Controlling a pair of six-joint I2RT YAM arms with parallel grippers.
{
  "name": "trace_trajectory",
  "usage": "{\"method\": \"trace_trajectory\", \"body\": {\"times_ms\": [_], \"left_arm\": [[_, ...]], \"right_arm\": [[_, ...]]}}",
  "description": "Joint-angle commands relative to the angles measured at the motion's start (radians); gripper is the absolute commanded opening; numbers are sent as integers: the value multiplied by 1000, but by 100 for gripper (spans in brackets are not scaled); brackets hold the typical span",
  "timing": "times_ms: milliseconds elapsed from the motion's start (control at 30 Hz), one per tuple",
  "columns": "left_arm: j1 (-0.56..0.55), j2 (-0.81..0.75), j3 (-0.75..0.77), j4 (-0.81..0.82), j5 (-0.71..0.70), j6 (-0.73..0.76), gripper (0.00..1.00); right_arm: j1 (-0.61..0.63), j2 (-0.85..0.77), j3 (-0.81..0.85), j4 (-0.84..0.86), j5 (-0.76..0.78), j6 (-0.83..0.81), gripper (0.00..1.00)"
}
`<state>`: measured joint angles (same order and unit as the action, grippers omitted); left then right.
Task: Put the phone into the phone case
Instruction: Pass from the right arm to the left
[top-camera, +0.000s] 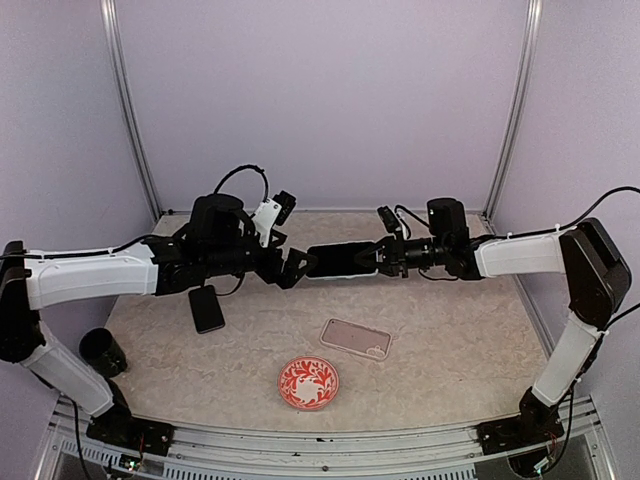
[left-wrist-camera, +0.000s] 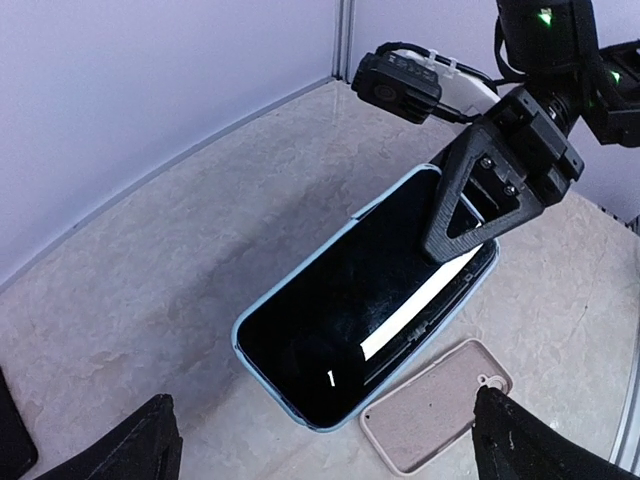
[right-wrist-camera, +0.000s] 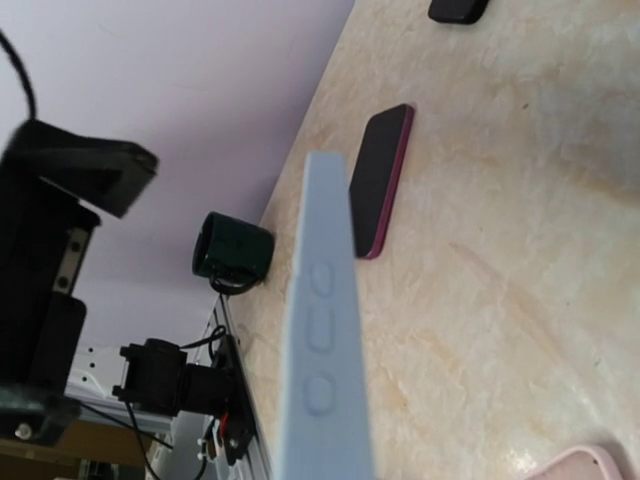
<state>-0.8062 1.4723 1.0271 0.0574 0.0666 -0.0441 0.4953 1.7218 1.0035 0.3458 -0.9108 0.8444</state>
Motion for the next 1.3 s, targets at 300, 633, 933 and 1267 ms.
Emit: {"method": "trace_trajectory", "body": {"times_ms": [300,633,933,1267], "left_arm": [[-71,37,148,-171,60,469,99],[-91,180,231,-285,101,651,99],[-91,209,245,-266,35,698,99],[-96,145,173,-154,-35,724,99]], "right_arm": [[24,-27,52,-8,-59,-64,0],[46,-22,85,-43,-89,-103,0],[68,-12,109,-86,-103,-145,0],[76,-20,101,-96,-106,-162,0]]}}
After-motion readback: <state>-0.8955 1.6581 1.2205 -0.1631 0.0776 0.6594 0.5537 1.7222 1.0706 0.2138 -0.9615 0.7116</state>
